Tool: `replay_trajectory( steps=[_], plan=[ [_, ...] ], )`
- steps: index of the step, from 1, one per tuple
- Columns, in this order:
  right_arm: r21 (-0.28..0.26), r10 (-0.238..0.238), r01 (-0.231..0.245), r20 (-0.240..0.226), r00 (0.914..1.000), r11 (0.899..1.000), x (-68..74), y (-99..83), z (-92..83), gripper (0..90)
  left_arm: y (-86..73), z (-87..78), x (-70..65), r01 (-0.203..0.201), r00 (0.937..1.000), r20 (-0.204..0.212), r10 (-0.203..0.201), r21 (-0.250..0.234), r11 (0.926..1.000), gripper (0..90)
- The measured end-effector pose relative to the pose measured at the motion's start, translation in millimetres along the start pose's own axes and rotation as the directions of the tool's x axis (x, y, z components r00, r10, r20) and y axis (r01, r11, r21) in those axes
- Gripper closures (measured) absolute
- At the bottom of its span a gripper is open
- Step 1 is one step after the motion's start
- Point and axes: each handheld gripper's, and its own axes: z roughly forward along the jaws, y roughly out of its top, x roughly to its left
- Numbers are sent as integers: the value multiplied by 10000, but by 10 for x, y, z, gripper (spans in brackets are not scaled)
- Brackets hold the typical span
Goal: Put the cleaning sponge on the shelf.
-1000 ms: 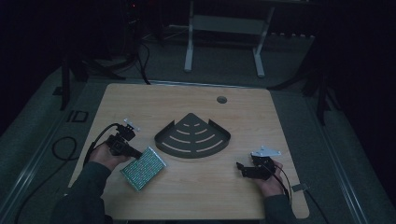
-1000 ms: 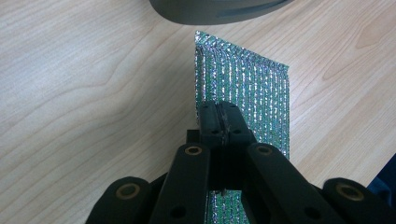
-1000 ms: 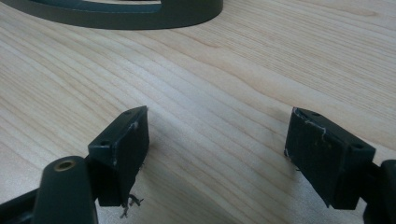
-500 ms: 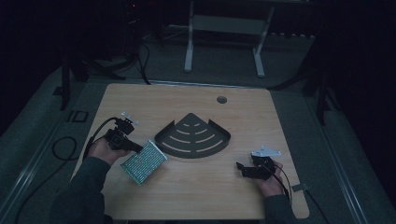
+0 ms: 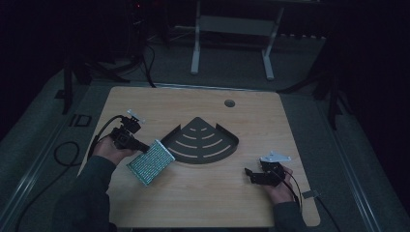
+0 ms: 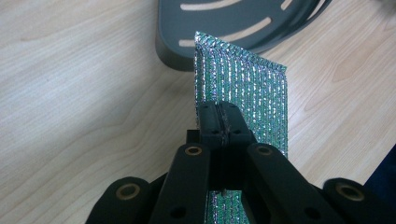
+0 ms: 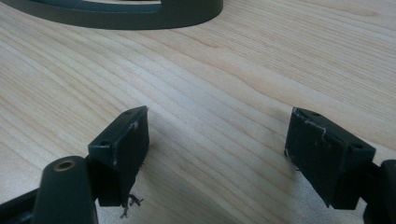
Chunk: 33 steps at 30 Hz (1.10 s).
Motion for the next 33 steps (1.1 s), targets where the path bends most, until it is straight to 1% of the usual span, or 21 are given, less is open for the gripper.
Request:
replay_trajectory(
  steps=[4, 19, 20, 24, 27, 29, 33],
  plan=[
    [-2, 4, -4, -1, 10000, 10000, 0, 0, 0, 210, 57, -15, 8, -82, 10000, -43, 82, 27, 10000, 900],
    [-4, 0, 0, -1, 10000, 10000, 0, 0, 0, 210, 237, -38, 53, 41, 10000, -4, -41, -75, 10000, 900],
    [-5, 2, -2, -3, 10000, 10000, 0, 0, 0, 210, 249, -40, 60, 8, 10000, -2, -8, -59, 10000, 900],
    [0, 1, -1, -2, 10000, 10000, 0, 0, 0, 210, 295, -35, 90, 80, 10000, -6, -80, -89, 9999, 900],
    [1, 1, -1, -2, 10000, 10000, 0, 0, 0, 210, 339, -29, 99, 92, 10000, -30, -92, -130, 9999, 900],
    [-8, 9, -9, -2, 10000, 10000, 0, 0, 1, 210, 366, -26, 102, 85, 10000, 26, -85, -155, 9998, 900],
    [-4, 1, -1, -2, 10000, 10000, 0, 0, 0, 210, 401, -11, 105, 50, 10000, -12, -50, -117, 9999, 900]
  ],
)
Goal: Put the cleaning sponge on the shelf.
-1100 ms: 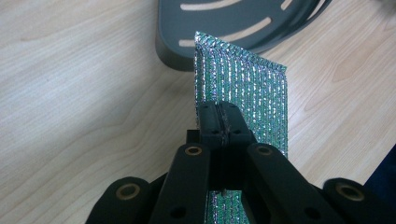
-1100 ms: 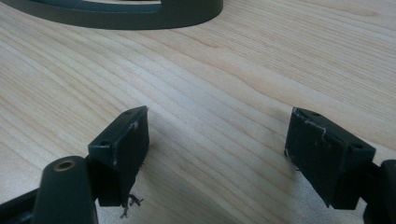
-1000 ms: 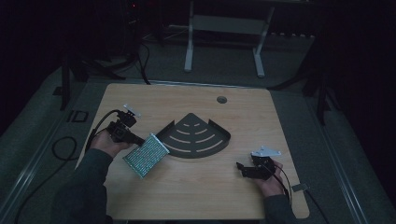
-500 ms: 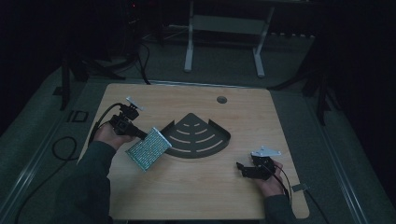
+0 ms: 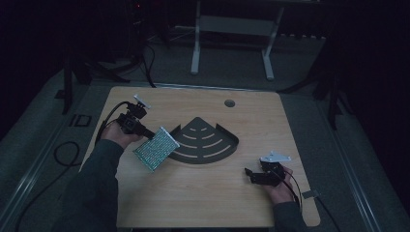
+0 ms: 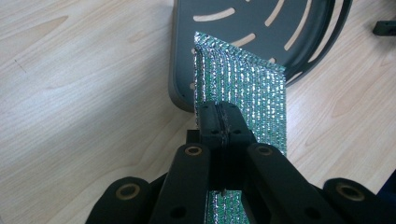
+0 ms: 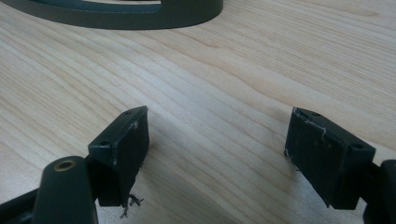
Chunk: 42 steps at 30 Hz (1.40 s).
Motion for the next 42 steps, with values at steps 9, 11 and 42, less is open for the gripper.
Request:
replay_trajectory(
  steps=[9, 11, 42],
  plan=[
    [-8, 3, -3, 2, 10000, 10000, 0, 0, 0, 210, 142, 45, 3, 36, 10000, 48, -36, -82, 10000, 900],
    [-7, 3, -3, -1, 10000, 10000, 0, 0, 0, 210, 170, 68, 2, 39, 10000, 32, -39, -64, 10000, 900],
    [-3, -5, 5, 0, 10000, 10000, 0, 0, 0, 210, 517, 191, -2, -18, 10000, 16, 18, -217, 9998, 900]
  ],
)
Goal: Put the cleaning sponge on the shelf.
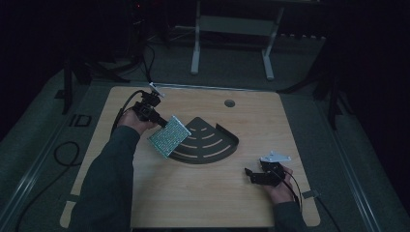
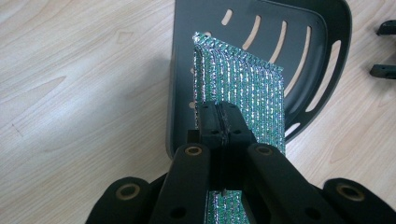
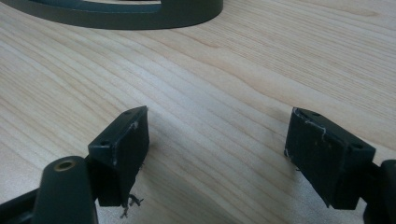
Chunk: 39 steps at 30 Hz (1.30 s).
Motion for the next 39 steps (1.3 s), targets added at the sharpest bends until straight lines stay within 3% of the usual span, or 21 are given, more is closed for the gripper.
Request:
replay_trajectory(
  steps=[29, 39],
  plan=[
    [-8, -3, 3, -10, 10000, 10000, -3, 2, 3, 210, 87, 207, 41, 227, 9995, 229, -222, -216, 9995, 900],
    [-5, -9, 9, -8, 10000, 10000, -3, 2, 3, 209, 118, 299, 35, 255, 9997, -9, -255, -206, 9995, 900]
  ],
)
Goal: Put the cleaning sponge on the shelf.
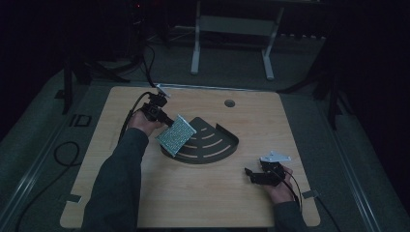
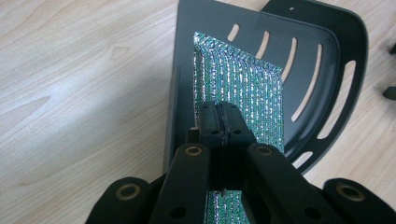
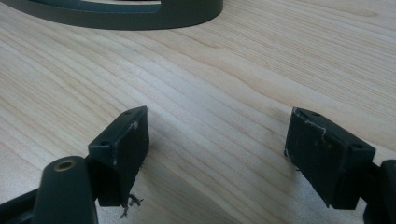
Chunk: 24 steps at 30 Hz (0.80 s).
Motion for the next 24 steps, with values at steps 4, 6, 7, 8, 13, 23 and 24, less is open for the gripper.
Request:
replay_trajectory(
  steps=[4, 6, 7, 8, 13, 23, 24],
  plan=[
    [4, 19, -19, -3, 10000, 10000, 1, 0, 0, 210, 12, 43, -12, -10, 9999, -141, 9, -42, 10000, 900],
    [6, 12, -12, -1, 10000, 10000, 1, 0, 0, 210, 20, 69, -15, 22, 9998, -199, -22, -28, 10000, 900],
    [-1, -1, 1, 1, 10000, 10000, 0, 0, 0, 210, 26, 78, -13, 31, 9997, -226, -32, -48, 10000, 900],
    [0, 2, -2, -1, 10000, 10000, 0, 0, 0, 210, 36, 86, -14, 21, 9997, -255, -21, -12, 10000, 900],
    [5, 19, -19, -4, 10000, 10000, 1, 0, 0, 210, 107, 104, -48, -100, 9991, -419, 97, -53, 9999, 900],
    [-3, 8, -8, -5, 10000, 10000, 0, 0, 0, 210, 143, 261, -41, -166, 9980, -605, 168, 42, 9999, 900],
    [4, 21, -21, -4, 10000, 10000, 1, 0, 0, 210, 145, 271, -39, -164, 9981, -601, 167, 60, 9998, 900]
  ],
)
